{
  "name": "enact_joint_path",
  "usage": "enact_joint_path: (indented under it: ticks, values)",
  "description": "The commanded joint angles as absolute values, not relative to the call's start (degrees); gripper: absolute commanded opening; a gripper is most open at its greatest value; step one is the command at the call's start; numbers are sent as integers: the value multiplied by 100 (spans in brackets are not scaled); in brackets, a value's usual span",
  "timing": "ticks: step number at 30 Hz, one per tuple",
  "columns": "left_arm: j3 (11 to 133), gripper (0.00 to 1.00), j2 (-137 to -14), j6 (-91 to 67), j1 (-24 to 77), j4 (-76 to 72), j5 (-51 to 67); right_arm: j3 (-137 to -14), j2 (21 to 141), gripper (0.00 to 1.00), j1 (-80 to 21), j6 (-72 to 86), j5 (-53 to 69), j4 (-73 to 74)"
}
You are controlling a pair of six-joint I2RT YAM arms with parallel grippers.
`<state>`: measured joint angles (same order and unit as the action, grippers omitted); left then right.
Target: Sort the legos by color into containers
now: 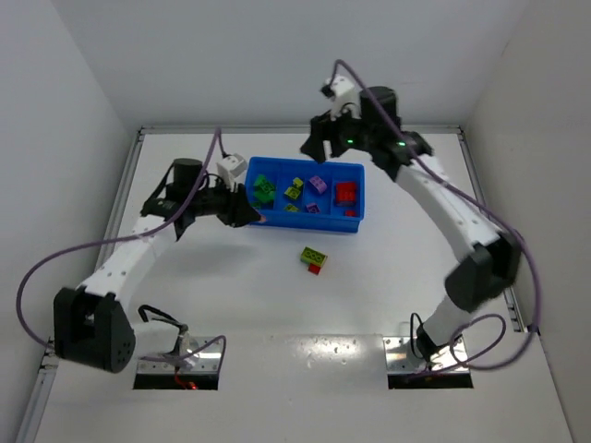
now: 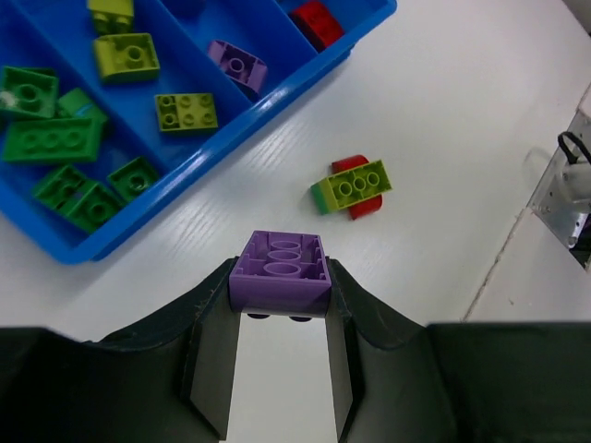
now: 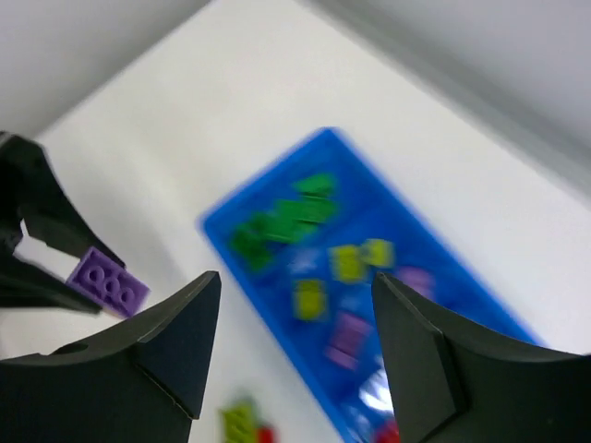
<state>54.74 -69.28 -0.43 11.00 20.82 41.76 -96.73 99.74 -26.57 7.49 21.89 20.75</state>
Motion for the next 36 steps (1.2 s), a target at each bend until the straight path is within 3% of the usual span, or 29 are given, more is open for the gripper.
enact_joint_path:
  ticks: [1, 5, 15, 18, 21, 22, 24, 25, 30, 36]
  values:
    - [5931, 2, -7757, -255, 1633, 1521, 3552, -8634, 8959, 67, -2374, -568, 1293, 3155]
    - [6773, 2, -8811, -255, 2345, 1416, 2796, -7035, 7692, 72, -2058, -826, 1020, 3207]
    - [9059, 3, -11275, -536, 3058, 1090, 1925, -6170, 6697, 73, -1257, -914, 1441, 3823]
    - [9543, 9, -11811, -536, 3059, 1151, 1680, -6170, 6697, 73, -1143, -914, 1626, 3823]
    - [9860, 23, -12181, -475, 3059, 1222, 1434, -6240, 6820, 73, -1143, -914, 1688, 3823]
    - [9861, 36, -12234, -475, 3059, 1283, 1380, -6292, 6873, 73, -1143, -914, 1827, 3875]
    - [9914, 47, -12304, -475, 3111, 1283, 1327, -6293, 6934, 73, -1143, -914, 1951, 3876]
    - [9914, 58, -12305, -475, 3111, 1283, 1275, -6293, 6935, 73, -1143, -914, 2090, 3876]
    - [9914, 61, -11945, -422, 3111, 1336, 1450, -6293, 7110, 73, -1213, -1028, 2425, 3929]
    - [9107, 67, -9886, -492, 2927, 1336, 1661, -6346, 7496, 72, -1511, -1458, 2822, 4131]
